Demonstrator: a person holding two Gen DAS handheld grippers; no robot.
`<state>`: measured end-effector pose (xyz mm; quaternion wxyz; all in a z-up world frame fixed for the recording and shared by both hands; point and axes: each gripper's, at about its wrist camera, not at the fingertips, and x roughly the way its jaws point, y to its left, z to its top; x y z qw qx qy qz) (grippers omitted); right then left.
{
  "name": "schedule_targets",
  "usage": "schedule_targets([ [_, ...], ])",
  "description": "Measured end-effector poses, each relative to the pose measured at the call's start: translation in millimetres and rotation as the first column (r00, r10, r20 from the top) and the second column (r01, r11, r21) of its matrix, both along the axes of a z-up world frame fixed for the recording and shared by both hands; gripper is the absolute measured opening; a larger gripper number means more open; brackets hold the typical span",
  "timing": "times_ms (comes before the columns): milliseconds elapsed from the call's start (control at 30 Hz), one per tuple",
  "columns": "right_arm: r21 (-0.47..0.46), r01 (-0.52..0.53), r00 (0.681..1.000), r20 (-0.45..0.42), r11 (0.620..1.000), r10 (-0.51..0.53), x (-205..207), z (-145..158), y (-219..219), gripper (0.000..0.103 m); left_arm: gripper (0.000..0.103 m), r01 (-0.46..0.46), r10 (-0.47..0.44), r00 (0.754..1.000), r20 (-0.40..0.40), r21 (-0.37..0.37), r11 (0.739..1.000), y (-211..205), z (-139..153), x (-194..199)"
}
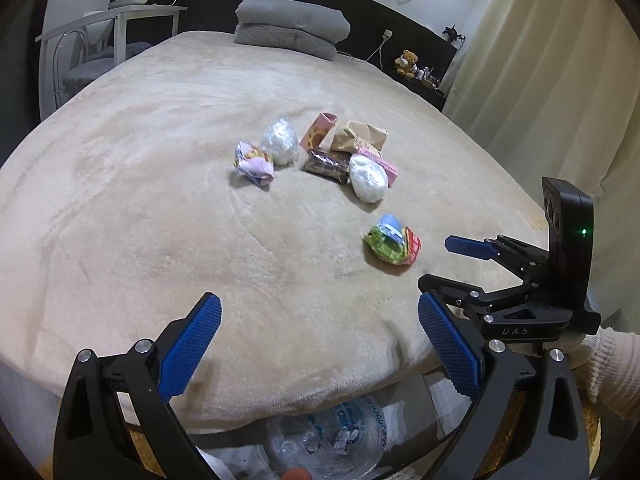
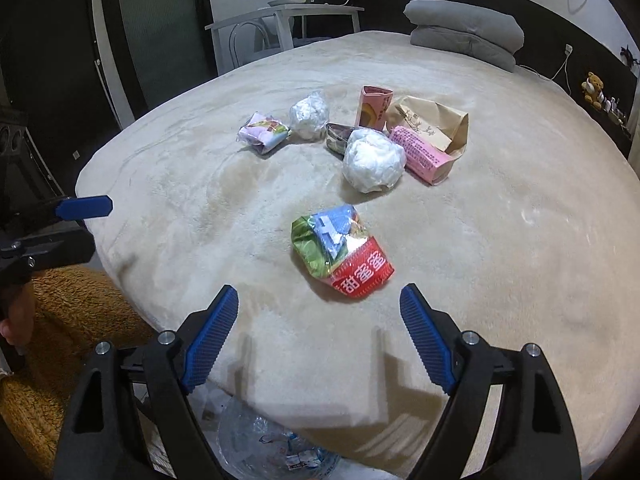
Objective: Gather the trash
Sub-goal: 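Grasp the green-and-red snack bag with the right tool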
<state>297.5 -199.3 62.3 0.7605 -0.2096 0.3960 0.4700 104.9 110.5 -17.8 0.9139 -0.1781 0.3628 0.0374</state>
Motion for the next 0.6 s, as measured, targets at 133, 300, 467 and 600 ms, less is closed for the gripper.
schedule_targets([
  [133, -0.02, -0.002, 1.0, 0.029, 1.0, 0.003, 10, -5, 17, 0.082, 0.097, -0.023, 0.023, 1.0, 0.019, 0.016, 1.0, 15, 8, 5],
  [300, -0.056, -0.01, 0.999, 0.034, 0.998, 0.011, 19, -15, 32, 0.082, 0.097, -0.034, 0.033, 0.999, 0.03, 0.031, 0.999, 26, 12, 11],
  [467, -0.098, -0.038, 0.997, 0.068, 0.994, 0.045, 20, -23, 44, 0.082, 0.097, -0.033, 0.032, 0.999, 0.025, 0.037, 0.999, 31, 13, 18],
  [600, -0.137, -0.047, 0.992, 0.108, 0.99, 0.062, 18, -27, 49, 0.061, 0.097, -0.03, 0.029, 0.999, 0.021, 0.048, 0.998, 35, 12, 23],
])
